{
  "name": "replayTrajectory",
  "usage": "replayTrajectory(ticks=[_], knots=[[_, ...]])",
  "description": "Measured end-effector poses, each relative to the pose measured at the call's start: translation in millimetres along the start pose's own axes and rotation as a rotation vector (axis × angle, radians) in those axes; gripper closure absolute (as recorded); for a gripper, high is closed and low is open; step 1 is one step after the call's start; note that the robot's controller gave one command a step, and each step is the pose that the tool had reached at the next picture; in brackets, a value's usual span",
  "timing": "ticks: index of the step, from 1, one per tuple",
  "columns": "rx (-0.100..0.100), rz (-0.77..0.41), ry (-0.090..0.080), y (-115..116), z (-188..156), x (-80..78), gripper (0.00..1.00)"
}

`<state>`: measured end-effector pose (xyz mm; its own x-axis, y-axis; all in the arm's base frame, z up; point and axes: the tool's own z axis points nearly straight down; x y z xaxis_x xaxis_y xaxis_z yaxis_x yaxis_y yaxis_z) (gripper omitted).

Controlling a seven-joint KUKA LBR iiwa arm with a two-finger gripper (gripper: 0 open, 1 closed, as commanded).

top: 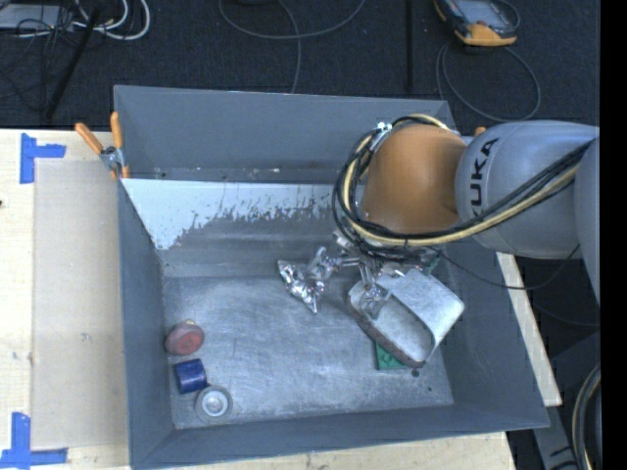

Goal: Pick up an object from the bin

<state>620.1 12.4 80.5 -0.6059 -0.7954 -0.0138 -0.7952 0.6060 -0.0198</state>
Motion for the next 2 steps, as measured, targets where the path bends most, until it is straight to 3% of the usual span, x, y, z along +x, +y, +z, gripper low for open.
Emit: replayTrajectory(ticks=[1, 2], knots=[[-0.019, -0.06, 0.009, 13, -18, -21.9, 0.0], [-0.011, -0.059, 0.005, 35, 5, -42.5, 0.0]])
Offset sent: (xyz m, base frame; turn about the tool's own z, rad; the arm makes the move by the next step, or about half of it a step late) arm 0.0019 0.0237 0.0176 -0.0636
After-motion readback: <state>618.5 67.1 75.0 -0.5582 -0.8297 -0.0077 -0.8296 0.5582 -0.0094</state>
